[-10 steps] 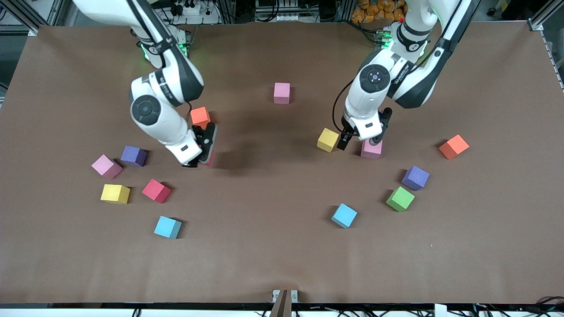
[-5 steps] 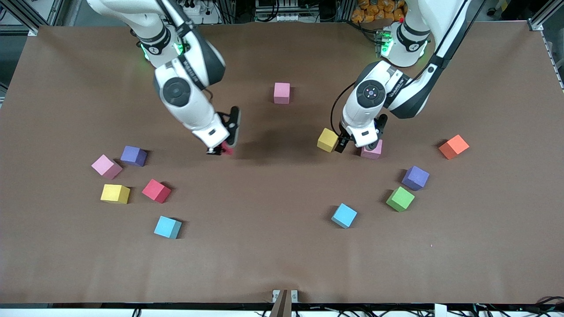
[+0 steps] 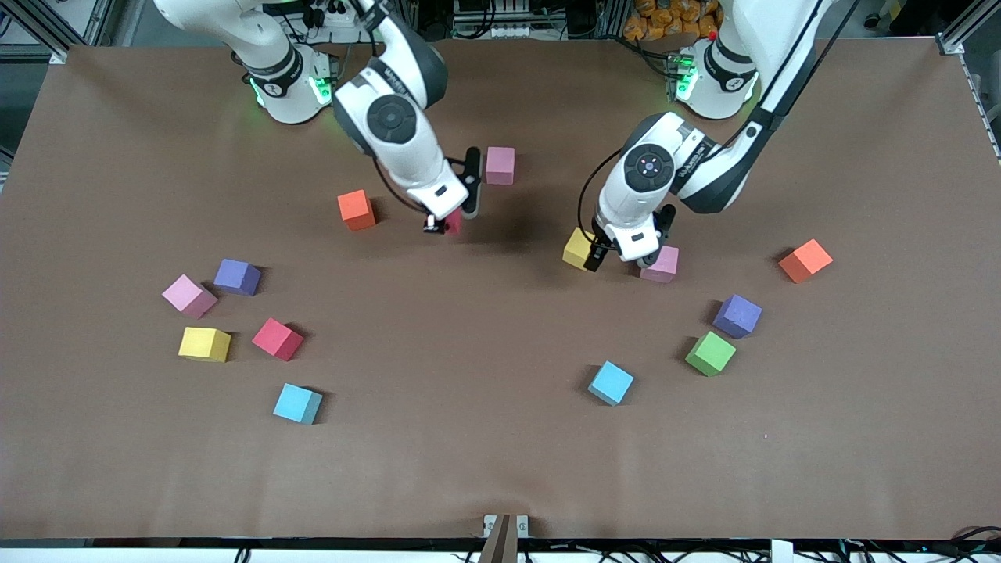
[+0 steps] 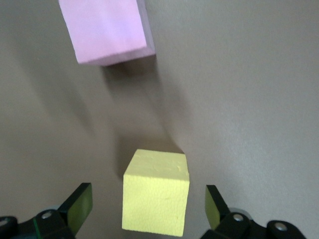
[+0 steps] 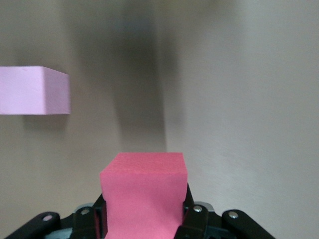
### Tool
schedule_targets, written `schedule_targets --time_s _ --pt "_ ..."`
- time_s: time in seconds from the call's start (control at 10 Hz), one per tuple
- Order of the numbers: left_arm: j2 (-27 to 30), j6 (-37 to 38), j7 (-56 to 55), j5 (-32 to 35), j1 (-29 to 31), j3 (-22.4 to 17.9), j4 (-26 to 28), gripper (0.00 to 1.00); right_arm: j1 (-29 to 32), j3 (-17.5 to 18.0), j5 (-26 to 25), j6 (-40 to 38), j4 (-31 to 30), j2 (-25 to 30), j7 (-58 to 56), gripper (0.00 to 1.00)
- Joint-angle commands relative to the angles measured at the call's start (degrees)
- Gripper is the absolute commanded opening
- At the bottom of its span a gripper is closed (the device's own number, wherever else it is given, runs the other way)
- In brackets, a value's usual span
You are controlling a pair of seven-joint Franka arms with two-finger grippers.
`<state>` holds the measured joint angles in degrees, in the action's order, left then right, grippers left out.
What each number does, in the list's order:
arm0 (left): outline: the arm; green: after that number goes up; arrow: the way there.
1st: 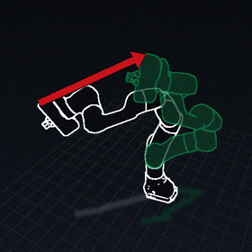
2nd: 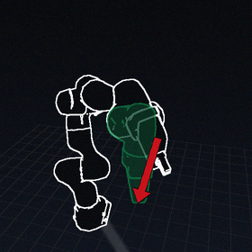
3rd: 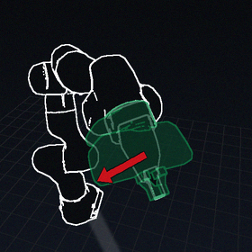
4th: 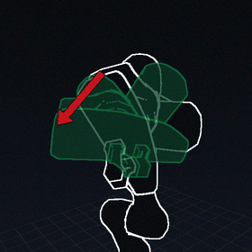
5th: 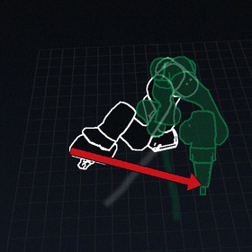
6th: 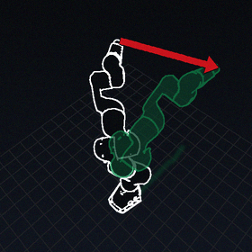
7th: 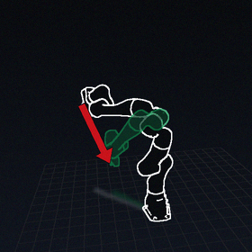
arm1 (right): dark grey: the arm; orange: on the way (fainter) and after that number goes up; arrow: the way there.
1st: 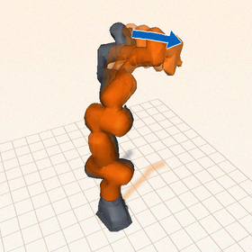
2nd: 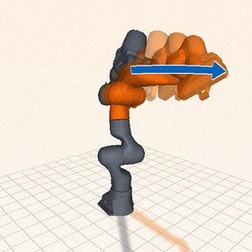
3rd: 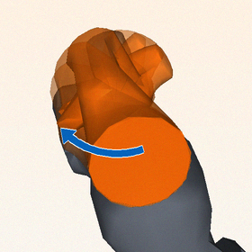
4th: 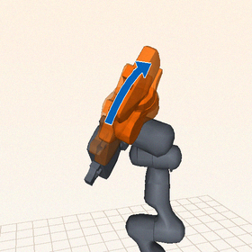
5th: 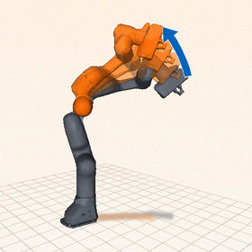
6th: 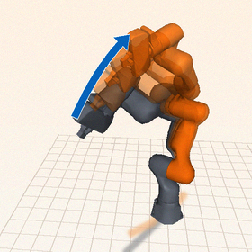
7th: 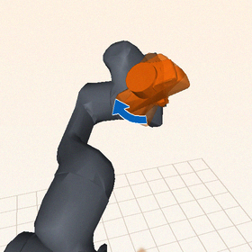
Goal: Form number 2 with 11 blocks
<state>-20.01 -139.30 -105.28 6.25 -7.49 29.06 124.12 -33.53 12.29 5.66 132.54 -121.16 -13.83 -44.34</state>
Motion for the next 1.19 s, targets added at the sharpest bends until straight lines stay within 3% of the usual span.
schedule_targets --time_s 0.0,0.5,0.7,0.9,1.0,1.09 --pt "-0.28 -2.37 -1.33 0.78 -0.16 0.12 0.6 1.0 0.92 4.74 0.75 3.67 -5.21 1.08 2.5 0.5" --pt "-3.01 -5.46 -2.47 1.31 -0.25 -0.06 1.31 1.0 -0.91 9.85 0.75 4.3 -7.42 0.38 6.01 0.5" --pt "-4.32 -6.95 -3.17 1.31 -0.34 -0.15 1.39 1.0 -1.01 11.08 0.67 10.94 -11.36 -0.41 7.15 0.5" --pt "-5.29 -6.95 -5.09 3.84 -0.25 -0.15 1.39 1.0 -0.92 12.32 0.32 11.69 -11.56 -1.03 7.42 0.5" --pt "-6.08 -6.95 -6.68 5.34 -0.34 -0.15 1.39 0.89 -0.57 13.28 0.32 11.43 -11.73 -1.03 8.47 0.5" --pt "-6.79 -6.95 -7.3 6.14 -0.25 -0.06 1.39 0.21 -0.48 13.9 0.32 11.34 -11.91 -1.11 10.83 0.5"
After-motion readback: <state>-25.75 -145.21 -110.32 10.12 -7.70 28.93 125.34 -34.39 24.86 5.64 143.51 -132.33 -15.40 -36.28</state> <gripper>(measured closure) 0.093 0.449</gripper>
